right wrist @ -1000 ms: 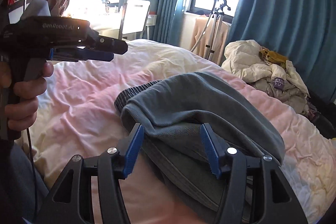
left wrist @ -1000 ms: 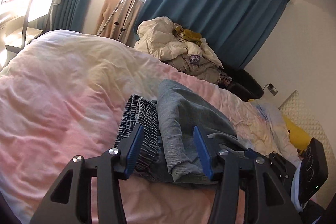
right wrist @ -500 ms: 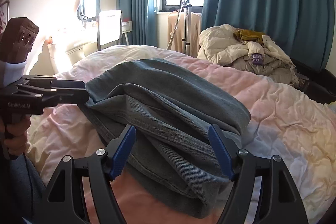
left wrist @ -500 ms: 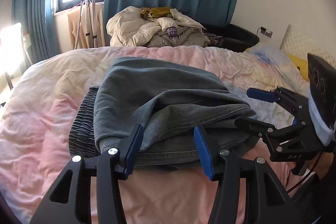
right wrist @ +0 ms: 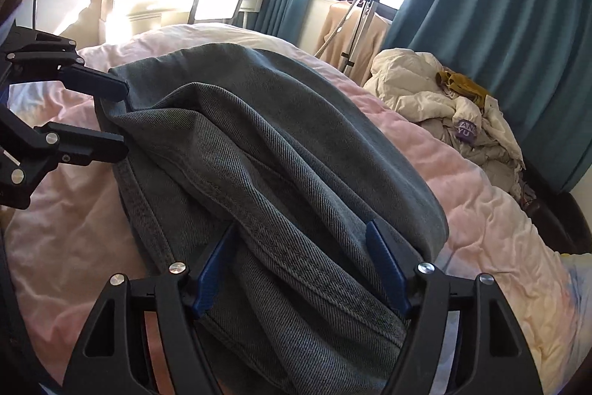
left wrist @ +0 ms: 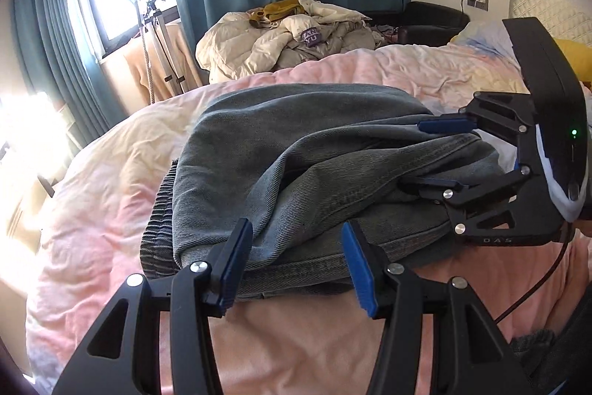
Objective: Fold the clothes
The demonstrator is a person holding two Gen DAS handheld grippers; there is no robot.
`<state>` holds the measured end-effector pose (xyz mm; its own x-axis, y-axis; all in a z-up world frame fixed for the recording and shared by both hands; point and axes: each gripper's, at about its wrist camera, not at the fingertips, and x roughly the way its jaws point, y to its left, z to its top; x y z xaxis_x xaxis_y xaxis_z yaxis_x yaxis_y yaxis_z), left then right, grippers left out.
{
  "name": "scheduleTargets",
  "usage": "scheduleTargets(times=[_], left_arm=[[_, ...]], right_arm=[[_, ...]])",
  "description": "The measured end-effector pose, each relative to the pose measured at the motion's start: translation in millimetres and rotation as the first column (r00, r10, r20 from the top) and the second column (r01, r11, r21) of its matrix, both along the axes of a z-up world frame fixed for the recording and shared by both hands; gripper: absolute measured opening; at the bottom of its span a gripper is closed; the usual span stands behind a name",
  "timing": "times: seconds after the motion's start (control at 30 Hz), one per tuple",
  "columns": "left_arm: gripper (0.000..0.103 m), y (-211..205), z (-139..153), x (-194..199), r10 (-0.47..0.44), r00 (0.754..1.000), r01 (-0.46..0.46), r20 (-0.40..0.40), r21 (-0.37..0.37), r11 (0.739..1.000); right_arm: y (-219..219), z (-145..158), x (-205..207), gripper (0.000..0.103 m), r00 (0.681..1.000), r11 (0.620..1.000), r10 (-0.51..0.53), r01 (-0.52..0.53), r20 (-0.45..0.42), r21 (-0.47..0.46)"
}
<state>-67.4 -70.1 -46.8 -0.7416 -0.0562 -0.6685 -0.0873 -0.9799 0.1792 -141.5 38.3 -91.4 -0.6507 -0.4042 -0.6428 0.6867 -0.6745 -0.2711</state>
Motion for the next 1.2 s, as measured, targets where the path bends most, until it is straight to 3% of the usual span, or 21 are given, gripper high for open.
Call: scheduleTargets(times=[0.03, 0.1, 0.17, 0.27, 0.43, 0.6, 0.73, 0.87, 0.97, 1.1, 1.2], left_arm=[[0.052, -0.5, 0.3, -0.1, 0.008, 1.000, -0.008, -0.007, -0.008, 1.000], [0.052, -1.4, 0.9, -0.4, 0.025, 0.999, -0.025, -0.022, -0.024, 0.999], [0.052, -4.6, 6.1, 2.7, 0.017, 0.999, -0.016, -0.046, 0.009, 1.000], [0.052, 0.8, 11.0, 8.4, -0.017, 0.997, 0.018, -0.081, 0.007, 1.000], [0.052, 16.3, 7.6, 8.9, -0.035, 0.991, 0.026, -0.131, -0.068, 0.997], [0.052, 7.7, -4.0, -4.4, 0.099, 0.988, -0.114, -0.117, -0.126, 0.986], [0.052, -10.0, -11.7, -16.1, 0.251, 0.964, -0.261, -0.087, -0.132, 0.956], [0.052, -35.6, -21.8, -21.2, 0.365, 0.931, -0.365, -0.008, -0.046, 0.930], [0.052, -42.4, -21.2, -20.5, 0.391, 0.920, -0.391, -0.020, 0.007, 0.920], [0.049, -51.5, -20.3, -19.6, 0.426, 0.904, -0.423, -0.034, 0.077, 0.903], [0.036, -58.2, -19.6, -18.9, 0.452, 0.891, -0.444, -0.043, 0.130, 0.887]], right_arm=[[-0.7, -0.1, 0.0, 0.050, 1.000, 1.000, -0.002, 0.002, 0.017, -0.005], [-1.9, 1.7, 0.7, 0.022, 0.998, 1.000, -0.011, 0.012, 0.054, -0.020], [1.0, 9.1, 2.9, 0.009, 0.998, 0.998, -0.028, 0.031, 0.059, -0.054], [10.3, 26.3, 6.8, 0.003, 0.997, 0.988, -0.051, 0.060, 0.064, -0.143], [27.0, 54.1, 17.7, 0.003, 0.997, 0.958, -0.054, 0.069, 0.060, -0.279], [33.6, 61.9, 26.4, 0.003, 0.996, 0.943, -0.026, 0.054, 0.091, -0.329], [25.0, 50.6, 37.7, 0.003, 0.994, 0.952, 0.009, 0.025, 0.108, -0.305], [11.5, 32.6, 44.3, 0.005, 0.994, 0.972, 0.020, 0.005, 0.106, -0.235], [3.1, 22.3, 48.6, 0.010, 0.995, 0.982, 0.019, 0.001, 0.103, -0.188], [-5.3, 2.2, 48.0, 0.031, 0.993, 0.997, -0.011, 0.020, 0.114, -0.079], [-4.6, -10.0, 40.9, 0.030, 0.986, 0.994, -0.043, 0.058, 0.161, -0.087]])
